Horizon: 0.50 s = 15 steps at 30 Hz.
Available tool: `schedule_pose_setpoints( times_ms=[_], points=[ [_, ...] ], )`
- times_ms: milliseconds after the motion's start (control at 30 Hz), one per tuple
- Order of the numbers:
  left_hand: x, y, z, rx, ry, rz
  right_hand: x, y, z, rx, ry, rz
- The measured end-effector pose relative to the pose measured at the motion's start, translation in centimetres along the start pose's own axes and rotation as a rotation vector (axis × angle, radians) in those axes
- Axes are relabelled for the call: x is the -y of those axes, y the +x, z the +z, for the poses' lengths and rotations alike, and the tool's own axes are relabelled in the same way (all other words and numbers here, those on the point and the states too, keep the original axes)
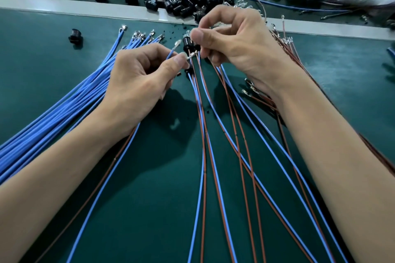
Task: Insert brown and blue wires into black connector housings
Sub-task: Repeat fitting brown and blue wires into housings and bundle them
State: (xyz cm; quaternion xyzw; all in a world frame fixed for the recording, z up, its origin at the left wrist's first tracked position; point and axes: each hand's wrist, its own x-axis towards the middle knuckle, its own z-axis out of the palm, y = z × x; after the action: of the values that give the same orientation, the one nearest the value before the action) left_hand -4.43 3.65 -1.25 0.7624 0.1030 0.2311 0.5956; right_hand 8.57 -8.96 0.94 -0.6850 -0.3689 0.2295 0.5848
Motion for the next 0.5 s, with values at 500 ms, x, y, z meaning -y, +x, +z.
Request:
schedule_pose_setpoints(
  times_ms=[500],
  points=[
    [0.0, 0.4, 0.0, -0.013, -0.019, -0.012, 1.0, -0.2, -1.3, 0.183, -0.055, 0.005]
  ],
)
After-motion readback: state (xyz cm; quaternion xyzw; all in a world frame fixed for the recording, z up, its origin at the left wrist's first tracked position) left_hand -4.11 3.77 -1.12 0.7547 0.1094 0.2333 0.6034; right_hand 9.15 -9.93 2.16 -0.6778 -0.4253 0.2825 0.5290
